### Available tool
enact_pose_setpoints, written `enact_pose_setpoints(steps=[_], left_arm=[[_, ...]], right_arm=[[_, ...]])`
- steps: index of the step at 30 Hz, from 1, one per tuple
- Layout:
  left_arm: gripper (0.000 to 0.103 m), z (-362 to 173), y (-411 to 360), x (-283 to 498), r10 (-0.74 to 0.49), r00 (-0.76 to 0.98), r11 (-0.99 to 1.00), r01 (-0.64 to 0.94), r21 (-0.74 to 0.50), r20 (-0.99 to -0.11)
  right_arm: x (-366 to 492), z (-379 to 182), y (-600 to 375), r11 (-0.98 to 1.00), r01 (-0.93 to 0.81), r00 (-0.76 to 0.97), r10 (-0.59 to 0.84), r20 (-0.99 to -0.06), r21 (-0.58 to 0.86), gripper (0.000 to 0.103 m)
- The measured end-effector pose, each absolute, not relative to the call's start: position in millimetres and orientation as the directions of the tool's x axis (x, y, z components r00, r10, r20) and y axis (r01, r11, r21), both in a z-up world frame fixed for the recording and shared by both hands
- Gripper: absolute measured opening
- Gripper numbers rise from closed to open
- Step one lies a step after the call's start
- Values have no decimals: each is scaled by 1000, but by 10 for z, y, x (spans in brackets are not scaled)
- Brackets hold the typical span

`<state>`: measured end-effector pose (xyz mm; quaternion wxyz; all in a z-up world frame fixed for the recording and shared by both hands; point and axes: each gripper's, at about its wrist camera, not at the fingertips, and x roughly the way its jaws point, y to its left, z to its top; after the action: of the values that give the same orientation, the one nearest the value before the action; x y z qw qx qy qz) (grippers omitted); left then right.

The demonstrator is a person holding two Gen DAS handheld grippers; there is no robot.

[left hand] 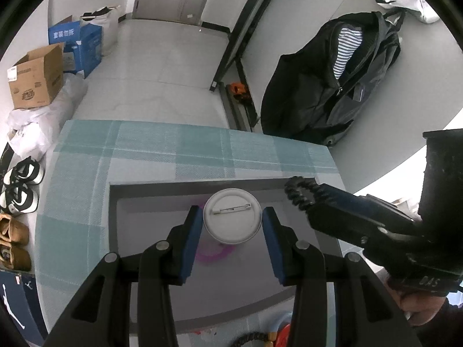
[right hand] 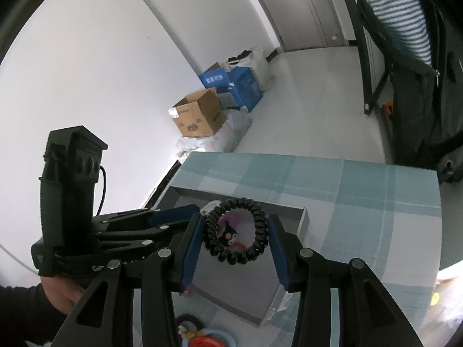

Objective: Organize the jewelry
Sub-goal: 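Carry the badge and bracelet into the gray box and open both tools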

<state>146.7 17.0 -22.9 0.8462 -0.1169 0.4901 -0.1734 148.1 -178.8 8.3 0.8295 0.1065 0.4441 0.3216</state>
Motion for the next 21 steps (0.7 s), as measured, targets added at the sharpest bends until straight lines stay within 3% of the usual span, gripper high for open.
enact_pose_setpoints(steps=[11,13,15,18,21], left_arm=[[38,-287,151,1484,-427,435,904,186,-385,-793],[42,-300,146,1478,-440,422,898,194,-395,-793],[55,-276,148,1447,-469,422,883,212,-419,-776],[68,-181,136,1370,-484,452,875,247,-416,-750],[70,-136,127,1310,-472,474,881,258,-396,-743]], right_arm=[[1523,18,-1795,778,-406,397,623,-674,480,51],[1504,37,-1818,786,-401,415,613,-672,470,54],[1487,57,-1855,781,-398,422,621,-660,480,56],[1438,100,-1914,779,-395,443,626,-642,487,68],[1393,145,-1947,780,-393,467,625,-625,487,73]])
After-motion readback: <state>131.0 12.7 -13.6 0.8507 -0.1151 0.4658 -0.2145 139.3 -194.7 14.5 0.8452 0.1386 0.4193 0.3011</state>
